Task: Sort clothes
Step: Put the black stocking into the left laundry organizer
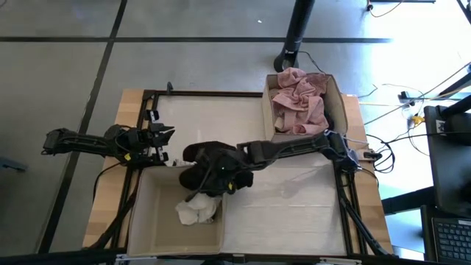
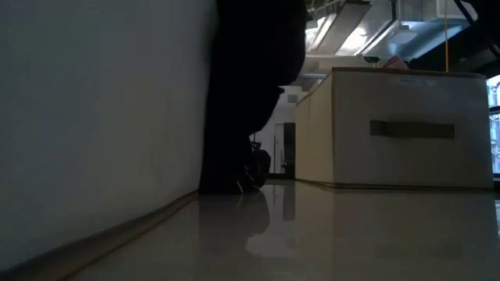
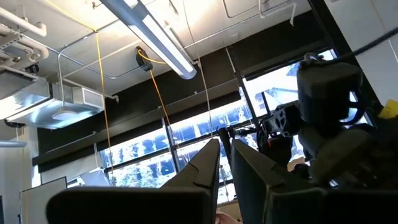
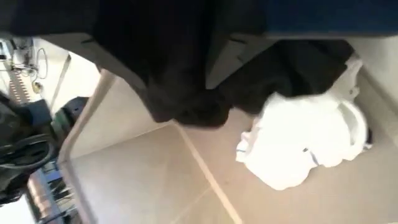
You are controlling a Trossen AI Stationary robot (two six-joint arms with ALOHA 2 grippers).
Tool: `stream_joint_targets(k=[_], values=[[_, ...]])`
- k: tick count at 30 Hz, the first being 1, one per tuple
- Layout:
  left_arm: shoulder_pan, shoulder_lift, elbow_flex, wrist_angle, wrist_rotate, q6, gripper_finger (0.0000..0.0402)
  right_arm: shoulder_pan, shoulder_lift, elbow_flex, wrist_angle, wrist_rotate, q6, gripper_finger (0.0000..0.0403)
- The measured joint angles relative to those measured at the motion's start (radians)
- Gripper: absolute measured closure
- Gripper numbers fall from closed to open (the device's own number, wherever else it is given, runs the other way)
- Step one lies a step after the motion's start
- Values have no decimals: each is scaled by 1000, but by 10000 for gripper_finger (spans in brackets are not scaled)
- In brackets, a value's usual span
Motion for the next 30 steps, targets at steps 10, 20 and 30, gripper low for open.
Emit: stream_joint_targets(k=[10,20,30], values=[[0,0,0,-6,0,0,370,32,-122,-2,-104,129,-1,155],[0,0,0,-5,0,-5,370,109,-315,0,-288,268,60,150],[0,0,0,-9,0,-12,370,119,-359,-141,-715,381,390,150]])
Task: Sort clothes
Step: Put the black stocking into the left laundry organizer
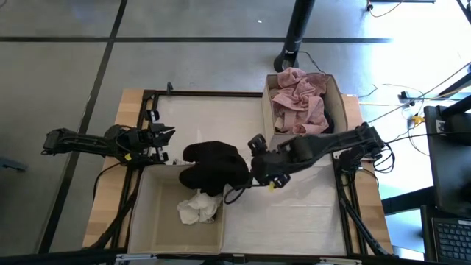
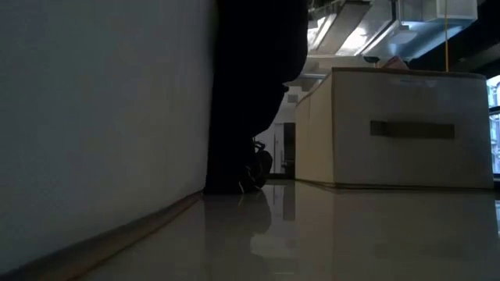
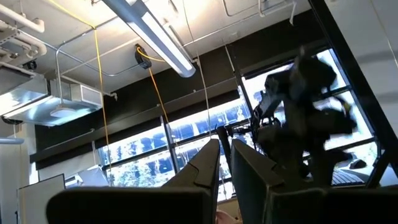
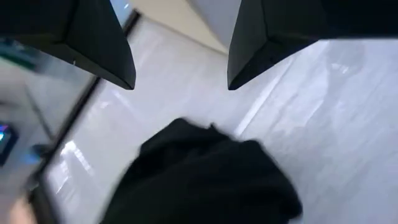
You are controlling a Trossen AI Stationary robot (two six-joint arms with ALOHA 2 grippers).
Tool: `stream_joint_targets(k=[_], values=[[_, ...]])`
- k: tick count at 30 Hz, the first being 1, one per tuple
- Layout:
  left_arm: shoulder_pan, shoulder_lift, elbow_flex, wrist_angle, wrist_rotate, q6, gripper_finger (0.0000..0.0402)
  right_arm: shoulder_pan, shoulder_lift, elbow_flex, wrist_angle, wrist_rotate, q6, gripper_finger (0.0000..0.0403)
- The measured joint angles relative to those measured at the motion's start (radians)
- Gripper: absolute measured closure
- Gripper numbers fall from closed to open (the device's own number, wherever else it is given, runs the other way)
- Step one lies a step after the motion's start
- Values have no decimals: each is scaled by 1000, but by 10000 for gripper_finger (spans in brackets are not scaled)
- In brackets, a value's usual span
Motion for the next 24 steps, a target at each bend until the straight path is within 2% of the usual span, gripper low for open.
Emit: stream_joint_targets(k=[6,9,14,18,21,24], values=[[0,0,0,1,0,-14,370,5,-76,-348,171,-6,75,150],[0,0,0,1,0,-11,370,8,-141,-532,342,34,111,150],[0,0,0,1,0,5,370,8,-236,-836,830,32,165,150],[0,0,0,5,0,3,370,8,-239,-1026,1261,21,188,150],[0,0,0,5,0,1,370,5,-207,-1103,1525,16,189,150],[0,0,0,6,0,5,370,5,-172,-1129,1700,18,189,150]])
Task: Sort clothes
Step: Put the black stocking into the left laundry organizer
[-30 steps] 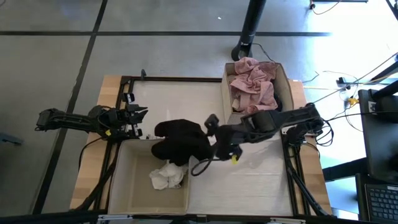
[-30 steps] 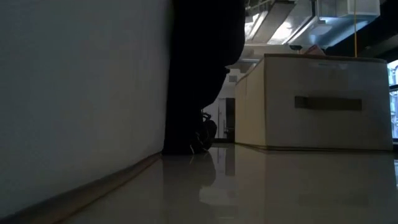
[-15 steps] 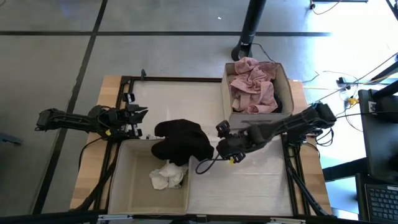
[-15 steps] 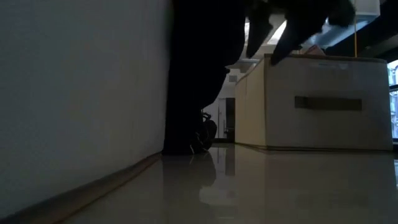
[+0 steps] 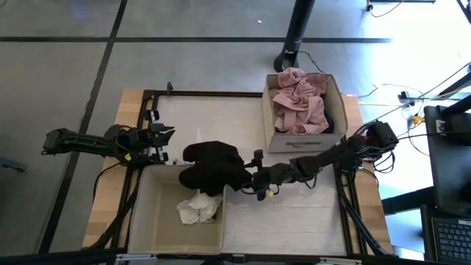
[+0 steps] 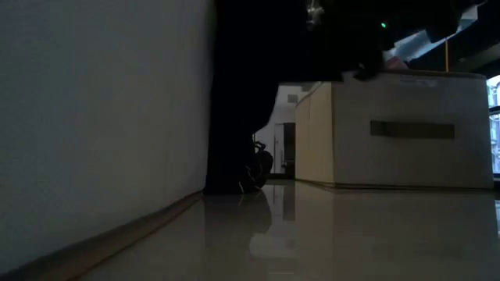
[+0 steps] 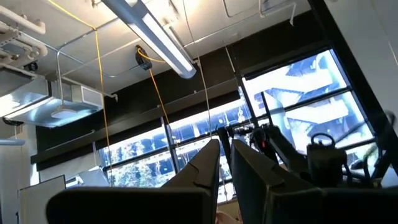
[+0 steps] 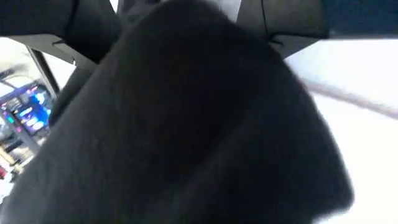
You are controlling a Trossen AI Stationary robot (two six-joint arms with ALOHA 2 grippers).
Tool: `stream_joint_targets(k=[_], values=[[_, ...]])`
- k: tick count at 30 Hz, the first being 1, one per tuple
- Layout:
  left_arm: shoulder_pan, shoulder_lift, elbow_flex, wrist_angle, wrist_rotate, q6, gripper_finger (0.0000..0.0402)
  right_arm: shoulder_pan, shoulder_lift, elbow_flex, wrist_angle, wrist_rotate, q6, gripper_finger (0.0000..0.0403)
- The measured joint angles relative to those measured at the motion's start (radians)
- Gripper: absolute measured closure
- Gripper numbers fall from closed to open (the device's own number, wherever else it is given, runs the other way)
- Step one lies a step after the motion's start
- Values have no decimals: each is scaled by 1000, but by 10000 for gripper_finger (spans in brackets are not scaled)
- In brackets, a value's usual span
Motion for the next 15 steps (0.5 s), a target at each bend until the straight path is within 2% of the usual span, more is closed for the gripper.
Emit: stream_joint_targets(k=[5,8,11,15], values=[[0,1,0,0,0,0,370,-16,47,17,92,0,-53,151],[0,1,0,-1,0,-1,370,-28,51,39,91,3,-110,173],[0,1,0,-1,0,0,370,-28,52,61,79,11,-194,238],[0,1,0,-1,0,0,370,-26,52,107,61,15,-370,363]])
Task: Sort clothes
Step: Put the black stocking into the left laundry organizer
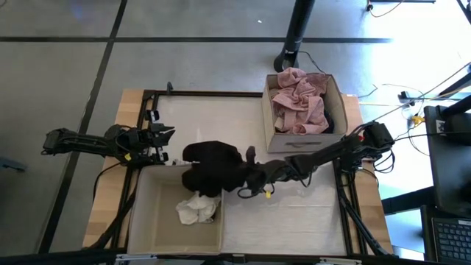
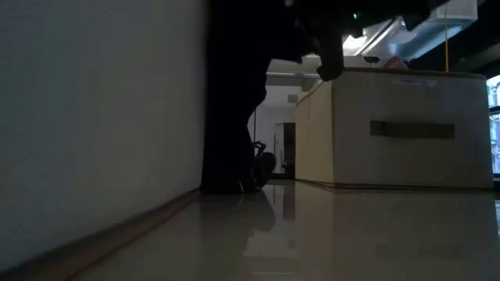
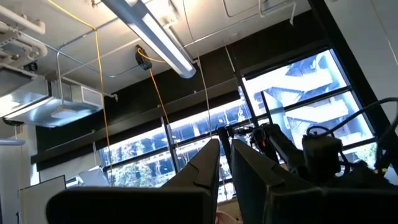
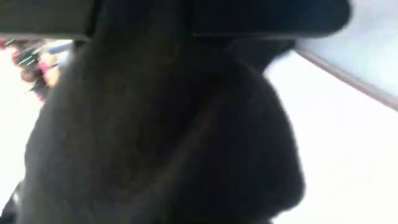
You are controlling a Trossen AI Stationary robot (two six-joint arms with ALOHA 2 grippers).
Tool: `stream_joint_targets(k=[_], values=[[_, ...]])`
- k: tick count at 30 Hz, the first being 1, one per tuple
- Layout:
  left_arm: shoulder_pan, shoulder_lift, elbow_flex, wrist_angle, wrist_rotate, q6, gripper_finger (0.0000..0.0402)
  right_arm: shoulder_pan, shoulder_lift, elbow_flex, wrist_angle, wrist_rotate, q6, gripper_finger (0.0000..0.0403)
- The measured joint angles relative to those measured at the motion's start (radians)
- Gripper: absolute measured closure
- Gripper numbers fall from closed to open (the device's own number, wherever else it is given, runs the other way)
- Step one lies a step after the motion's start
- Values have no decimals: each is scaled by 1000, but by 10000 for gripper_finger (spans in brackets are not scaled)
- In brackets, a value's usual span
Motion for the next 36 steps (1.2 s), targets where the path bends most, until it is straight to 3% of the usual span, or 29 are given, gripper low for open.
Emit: stream_joint_targets(k=[2,8,15,21,28,36], values=[[0,0,0,0,0,0,370,0,-2,40,-54,17,-98,382],[0,0,0,0,0,0,370,0,-4,253,-298,125,-314,359],[0,0,0,0,0,0,370,0,-4,512,-466,93,-493,385],[0,0,0,1,0,0,370,0,-5,669,-449,-136,-568,377],[0,0,0,1,0,0,370,0,-6,746,-353,-374,-575,380],[0,0,0,4,0,0,370,-8,56,750,-60,-599,-586,380]])
